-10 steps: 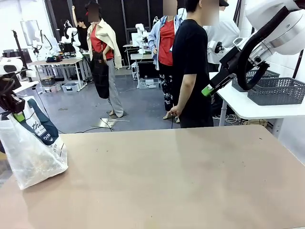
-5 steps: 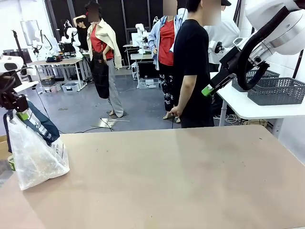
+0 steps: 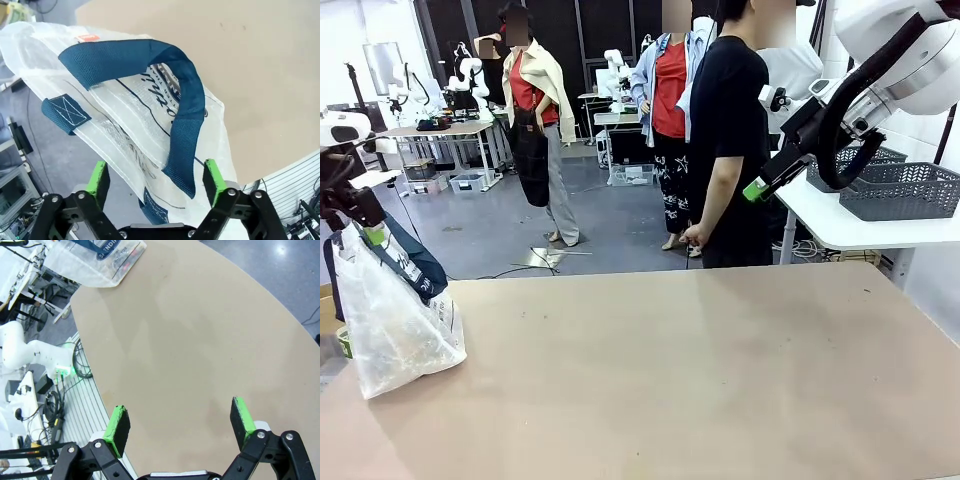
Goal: Transfer purchased items from the store into the shopping bag.
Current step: Move the Reusable shopping bag to the right side of the table.
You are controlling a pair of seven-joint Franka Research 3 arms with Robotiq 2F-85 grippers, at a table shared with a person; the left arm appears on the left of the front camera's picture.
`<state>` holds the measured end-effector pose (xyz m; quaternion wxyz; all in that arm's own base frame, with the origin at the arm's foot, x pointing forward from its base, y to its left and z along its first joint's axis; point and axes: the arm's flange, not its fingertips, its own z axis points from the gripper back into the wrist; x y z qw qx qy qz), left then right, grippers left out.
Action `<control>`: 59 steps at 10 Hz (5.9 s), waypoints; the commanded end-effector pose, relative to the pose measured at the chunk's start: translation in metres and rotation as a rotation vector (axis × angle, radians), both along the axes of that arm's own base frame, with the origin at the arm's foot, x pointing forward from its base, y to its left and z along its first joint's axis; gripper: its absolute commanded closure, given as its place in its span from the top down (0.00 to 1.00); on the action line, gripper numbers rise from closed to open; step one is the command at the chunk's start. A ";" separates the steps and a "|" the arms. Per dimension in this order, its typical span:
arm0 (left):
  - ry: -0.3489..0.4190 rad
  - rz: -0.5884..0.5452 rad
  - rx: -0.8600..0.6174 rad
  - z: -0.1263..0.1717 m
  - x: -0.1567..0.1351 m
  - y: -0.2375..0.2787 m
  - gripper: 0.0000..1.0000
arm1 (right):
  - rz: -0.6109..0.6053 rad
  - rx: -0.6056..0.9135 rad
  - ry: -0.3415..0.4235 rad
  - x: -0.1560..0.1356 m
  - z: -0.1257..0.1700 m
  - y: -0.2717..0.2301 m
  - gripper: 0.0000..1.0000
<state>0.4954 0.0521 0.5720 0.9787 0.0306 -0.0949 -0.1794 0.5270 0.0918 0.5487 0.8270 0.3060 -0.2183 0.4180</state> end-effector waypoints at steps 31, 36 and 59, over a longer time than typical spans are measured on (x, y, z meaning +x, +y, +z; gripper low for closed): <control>-0.391 -1.245 -0.365 0.004 0.015 -0.105 1.00 | 0.010 0.001 0.003 0.001 0.001 0.000 1.00; -0.378 -1.253 -0.353 0.001 0.014 -0.109 1.00 | 0.010 0.001 0.003 0.001 0.001 0.000 1.00; -0.378 -1.253 -0.353 0.001 0.014 -0.109 1.00 | 0.010 0.001 0.003 0.001 0.001 0.000 1.00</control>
